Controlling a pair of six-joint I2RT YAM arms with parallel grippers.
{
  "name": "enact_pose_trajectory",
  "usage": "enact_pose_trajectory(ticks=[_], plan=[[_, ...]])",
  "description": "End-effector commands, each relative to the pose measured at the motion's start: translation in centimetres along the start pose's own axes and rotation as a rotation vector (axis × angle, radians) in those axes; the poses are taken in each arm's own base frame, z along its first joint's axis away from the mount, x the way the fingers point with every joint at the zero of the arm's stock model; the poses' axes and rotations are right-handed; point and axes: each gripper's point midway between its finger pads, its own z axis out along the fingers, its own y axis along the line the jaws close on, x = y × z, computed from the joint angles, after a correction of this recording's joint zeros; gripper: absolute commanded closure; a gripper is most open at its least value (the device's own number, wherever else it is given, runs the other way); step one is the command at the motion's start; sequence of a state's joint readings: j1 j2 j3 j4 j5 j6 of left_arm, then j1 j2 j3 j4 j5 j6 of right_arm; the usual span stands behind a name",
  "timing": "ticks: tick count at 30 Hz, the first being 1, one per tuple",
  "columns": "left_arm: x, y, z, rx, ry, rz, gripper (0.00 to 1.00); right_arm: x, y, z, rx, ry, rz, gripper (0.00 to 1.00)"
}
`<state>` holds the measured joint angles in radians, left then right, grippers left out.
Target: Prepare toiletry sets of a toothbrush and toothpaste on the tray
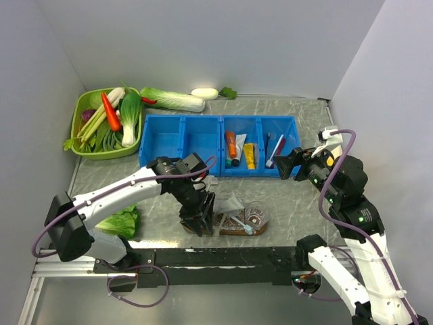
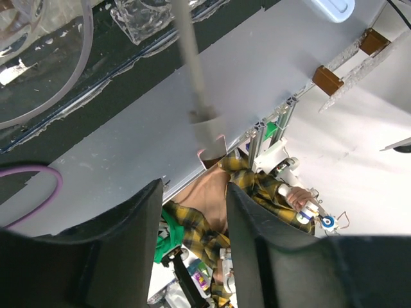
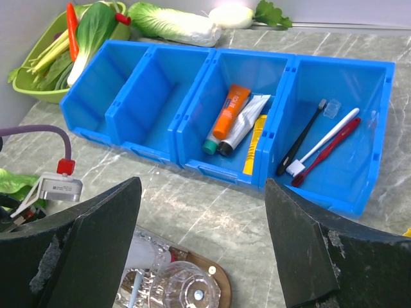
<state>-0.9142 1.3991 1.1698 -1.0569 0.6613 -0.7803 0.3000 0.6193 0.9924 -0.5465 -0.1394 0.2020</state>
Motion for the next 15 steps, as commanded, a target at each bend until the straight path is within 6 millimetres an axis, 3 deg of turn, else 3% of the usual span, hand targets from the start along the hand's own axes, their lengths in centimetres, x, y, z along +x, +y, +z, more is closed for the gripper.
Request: enact_pose_trajectory(ticks=[1, 9, 15], plan=[[-0.5, -1.2, -0.7, 0.012, -0.037, 0.026, 0.47, -0.8, -0.2, -0.1, 0.009, -0.04, -0.016, 0.15], [-1.2, -1.2, -1.2, -0.015, -0.073, 0.055, 0.38, -0.7, -0.2, -0.2, 0.006, -0.038, -0.016, 0.15], [-2.3, -1.6, -2.3, -0.042, -0.154, 0.096, 0.24, -0.6, 0.4, -0.3, -0.023, -0.028, -0.015, 0.16]])
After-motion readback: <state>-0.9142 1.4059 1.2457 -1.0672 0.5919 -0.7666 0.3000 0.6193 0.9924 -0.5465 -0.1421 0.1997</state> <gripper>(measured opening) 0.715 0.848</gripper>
